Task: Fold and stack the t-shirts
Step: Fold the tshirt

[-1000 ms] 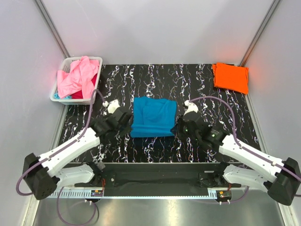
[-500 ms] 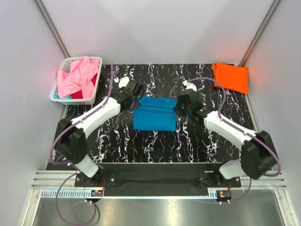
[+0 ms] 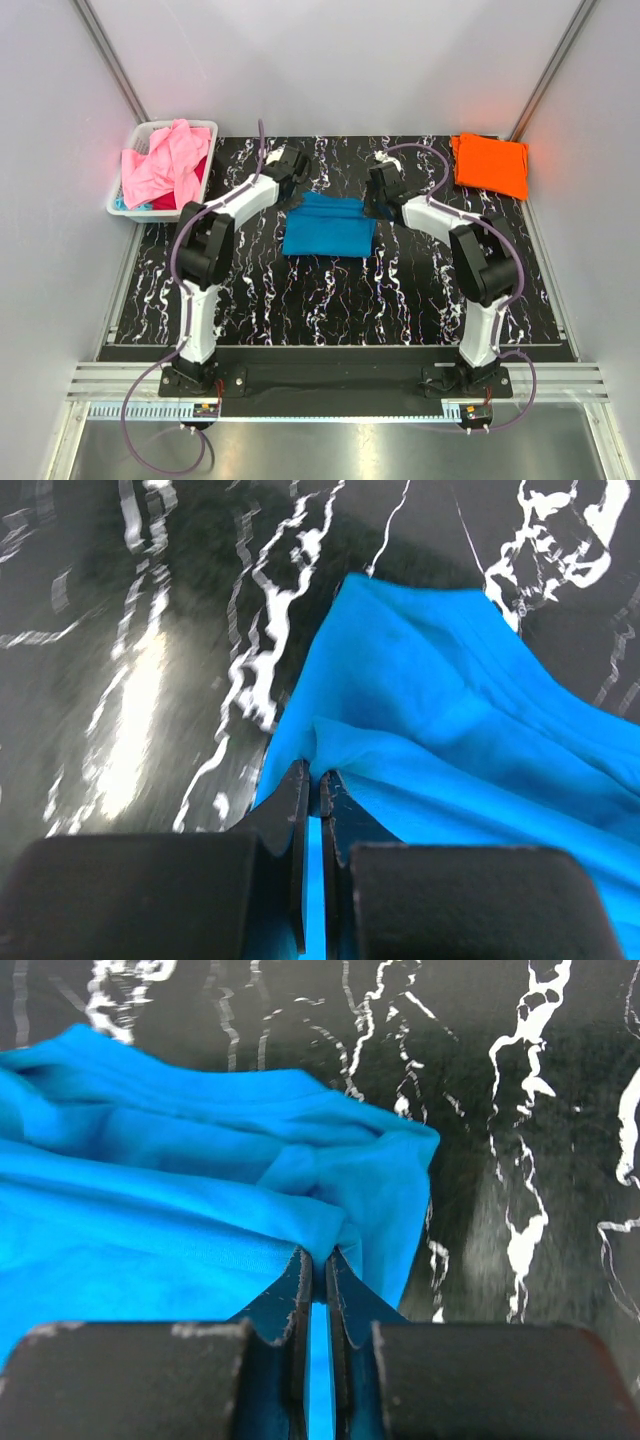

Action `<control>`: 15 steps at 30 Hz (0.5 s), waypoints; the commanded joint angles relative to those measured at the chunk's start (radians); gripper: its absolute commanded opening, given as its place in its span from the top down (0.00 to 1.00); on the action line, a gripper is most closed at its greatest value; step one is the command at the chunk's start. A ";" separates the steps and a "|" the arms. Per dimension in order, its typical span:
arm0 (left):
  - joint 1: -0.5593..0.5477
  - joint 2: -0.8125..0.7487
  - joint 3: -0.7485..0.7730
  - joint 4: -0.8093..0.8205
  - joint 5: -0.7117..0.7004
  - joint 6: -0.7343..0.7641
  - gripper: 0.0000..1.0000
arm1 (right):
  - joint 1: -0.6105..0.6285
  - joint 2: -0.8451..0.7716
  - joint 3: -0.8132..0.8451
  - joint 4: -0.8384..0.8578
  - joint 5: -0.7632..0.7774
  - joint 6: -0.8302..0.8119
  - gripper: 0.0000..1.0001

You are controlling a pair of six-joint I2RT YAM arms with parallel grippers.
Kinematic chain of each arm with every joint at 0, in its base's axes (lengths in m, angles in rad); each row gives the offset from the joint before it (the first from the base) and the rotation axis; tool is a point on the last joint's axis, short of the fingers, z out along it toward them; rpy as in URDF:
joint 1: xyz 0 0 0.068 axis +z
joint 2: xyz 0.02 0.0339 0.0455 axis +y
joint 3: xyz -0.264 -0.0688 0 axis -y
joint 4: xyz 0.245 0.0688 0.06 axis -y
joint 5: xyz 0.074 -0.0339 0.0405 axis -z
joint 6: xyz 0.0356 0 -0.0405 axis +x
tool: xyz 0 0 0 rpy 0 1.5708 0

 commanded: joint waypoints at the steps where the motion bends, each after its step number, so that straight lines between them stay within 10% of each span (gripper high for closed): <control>1: 0.045 0.064 0.081 0.068 -0.003 0.083 0.98 | -0.033 0.052 0.072 0.024 0.075 -0.027 1.00; 4: 0.061 0.107 0.095 0.141 0.030 0.129 0.88 | -0.044 0.114 0.118 0.032 0.105 -0.001 0.94; 8: 0.069 0.086 0.063 0.203 -0.020 0.160 0.53 | -0.045 0.168 0.160 0.027 0.141 0.022 0.29; 15: 0.077 -0.086 -0.164 0.465 0.010 0.183 0.43 | -0.045 0.168 0.187 0.035 0.128 0.031 0.16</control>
